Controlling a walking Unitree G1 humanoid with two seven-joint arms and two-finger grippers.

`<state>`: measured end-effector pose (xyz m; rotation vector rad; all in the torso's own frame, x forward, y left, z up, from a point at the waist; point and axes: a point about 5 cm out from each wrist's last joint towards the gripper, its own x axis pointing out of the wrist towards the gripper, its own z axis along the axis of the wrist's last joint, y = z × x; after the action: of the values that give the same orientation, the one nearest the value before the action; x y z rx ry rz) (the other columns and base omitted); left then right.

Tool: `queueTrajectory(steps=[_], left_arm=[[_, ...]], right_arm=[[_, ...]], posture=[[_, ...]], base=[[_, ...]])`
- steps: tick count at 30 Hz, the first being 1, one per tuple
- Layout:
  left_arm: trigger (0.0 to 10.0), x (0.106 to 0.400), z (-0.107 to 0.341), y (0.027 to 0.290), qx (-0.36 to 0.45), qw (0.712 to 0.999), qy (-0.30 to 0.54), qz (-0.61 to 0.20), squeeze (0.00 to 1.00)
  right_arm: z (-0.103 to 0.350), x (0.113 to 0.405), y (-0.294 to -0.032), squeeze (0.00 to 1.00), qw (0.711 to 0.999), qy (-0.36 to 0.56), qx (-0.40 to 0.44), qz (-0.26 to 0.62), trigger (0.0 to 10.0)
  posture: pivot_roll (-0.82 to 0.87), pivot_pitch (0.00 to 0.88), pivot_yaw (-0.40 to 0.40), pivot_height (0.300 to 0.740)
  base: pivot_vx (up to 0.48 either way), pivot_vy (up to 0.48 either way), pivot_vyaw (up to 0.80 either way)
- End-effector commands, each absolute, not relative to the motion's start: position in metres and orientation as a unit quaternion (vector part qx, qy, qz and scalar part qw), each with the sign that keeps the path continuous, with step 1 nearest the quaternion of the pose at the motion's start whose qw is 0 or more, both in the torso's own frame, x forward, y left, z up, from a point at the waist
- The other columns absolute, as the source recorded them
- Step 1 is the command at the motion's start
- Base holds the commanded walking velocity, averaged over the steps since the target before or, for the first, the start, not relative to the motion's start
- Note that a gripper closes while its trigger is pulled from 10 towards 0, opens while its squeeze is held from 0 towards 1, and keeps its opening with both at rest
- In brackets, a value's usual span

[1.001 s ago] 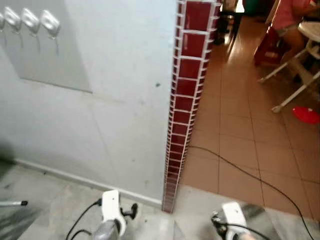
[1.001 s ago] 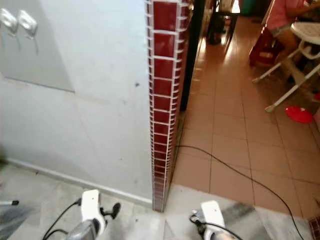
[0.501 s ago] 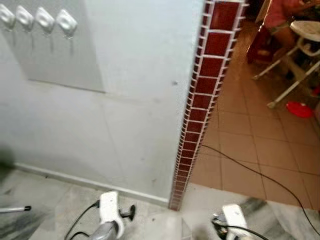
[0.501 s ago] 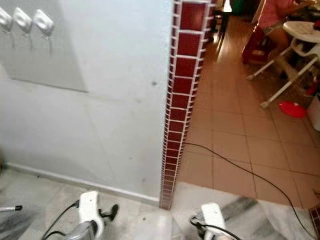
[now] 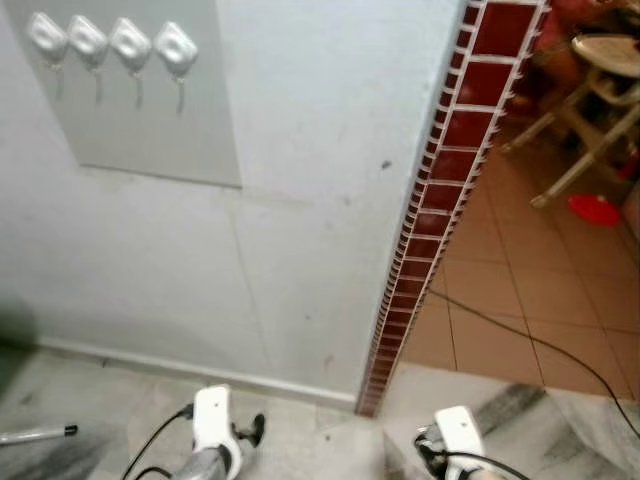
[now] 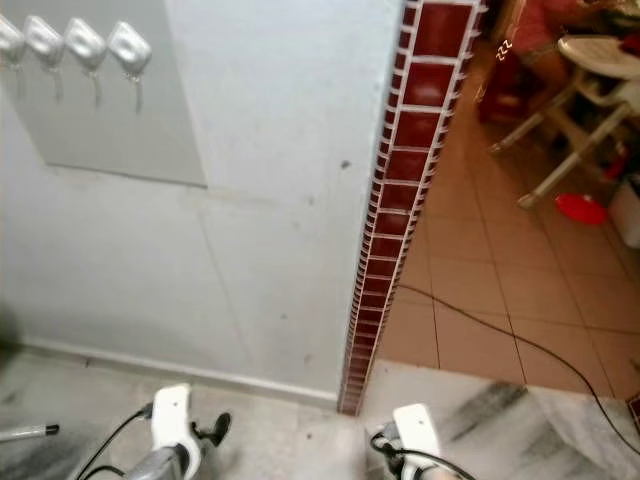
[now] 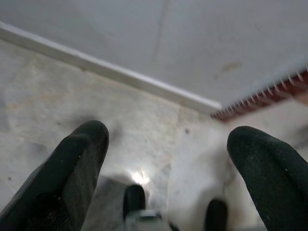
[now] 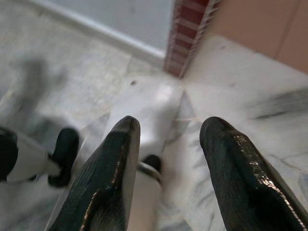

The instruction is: Hang keys on a hook

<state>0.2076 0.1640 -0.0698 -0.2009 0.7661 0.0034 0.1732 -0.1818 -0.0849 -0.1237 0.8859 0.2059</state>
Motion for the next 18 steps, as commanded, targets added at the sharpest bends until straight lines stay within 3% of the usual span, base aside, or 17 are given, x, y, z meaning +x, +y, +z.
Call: queueTrajectory(steps=[1, 18], left_arm=[[10.0, 0.2031, -0.0729, 0.157, -0.102, 0.918, 0.382, -0.008, 0.0], [10.0, 0.2037, -0.0727, 0.1561, -0.103, 0.918, 0.382, -0.008, 0.0]], right_arm=[[-0.0837, 0.1739, -0.1899, 0.0, 0.896, 0.428, -0.071, 0.092, 10.0], [-0.0832, 0.1747, -0.1911, 0.0, 0.896, 0.427, -0.077, 0.094, 10.0]], posture=[[-0.05, 0.0, 0.004, 0.74], [-0.05, 0.0, 0.0, 0.74]], base=[[0.0, 0.36, 0.8], [0.0, 0.362, 0.8]])
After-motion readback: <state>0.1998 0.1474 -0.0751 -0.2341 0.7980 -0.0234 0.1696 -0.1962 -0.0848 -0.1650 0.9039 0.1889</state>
